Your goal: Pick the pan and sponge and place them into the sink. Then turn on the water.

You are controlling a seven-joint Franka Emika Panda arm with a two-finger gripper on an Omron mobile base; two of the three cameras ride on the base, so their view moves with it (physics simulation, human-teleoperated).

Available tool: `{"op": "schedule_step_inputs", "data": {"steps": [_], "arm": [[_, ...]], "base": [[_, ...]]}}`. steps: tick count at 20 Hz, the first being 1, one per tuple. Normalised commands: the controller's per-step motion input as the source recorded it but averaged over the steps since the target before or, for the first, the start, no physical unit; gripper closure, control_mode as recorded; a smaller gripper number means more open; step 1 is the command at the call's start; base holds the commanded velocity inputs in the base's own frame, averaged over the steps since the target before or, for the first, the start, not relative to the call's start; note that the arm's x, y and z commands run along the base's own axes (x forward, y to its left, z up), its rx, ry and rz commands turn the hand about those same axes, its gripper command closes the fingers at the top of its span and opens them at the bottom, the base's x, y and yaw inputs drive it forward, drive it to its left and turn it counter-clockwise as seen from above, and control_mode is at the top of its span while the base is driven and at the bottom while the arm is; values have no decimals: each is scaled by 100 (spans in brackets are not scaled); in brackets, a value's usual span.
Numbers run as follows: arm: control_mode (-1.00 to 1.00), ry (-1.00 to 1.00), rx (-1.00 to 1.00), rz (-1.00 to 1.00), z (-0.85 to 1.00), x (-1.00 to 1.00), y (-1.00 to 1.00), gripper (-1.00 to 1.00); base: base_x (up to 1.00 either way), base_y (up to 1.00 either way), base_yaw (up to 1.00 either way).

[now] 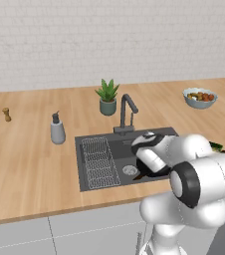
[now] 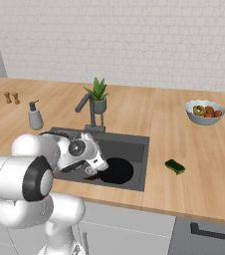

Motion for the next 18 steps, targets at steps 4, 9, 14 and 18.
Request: {"op": "schedule_step_inputs", "data": {"steps": [4, 9, 14, 18], "arm": [[-100, -4, 0, 4, 100, -15, -60, -100], [-100, 4, 2, 0, 100, 0, -43, -100], [-100, 0, 9, -5, 100, 0, -61, -100], [-100, 9, 12, -14, 77, 0, -83, -100]], "base": [[0, 0, 0], [0, 0, 0], [0, 0, 0], [0, 0, 0]]}}
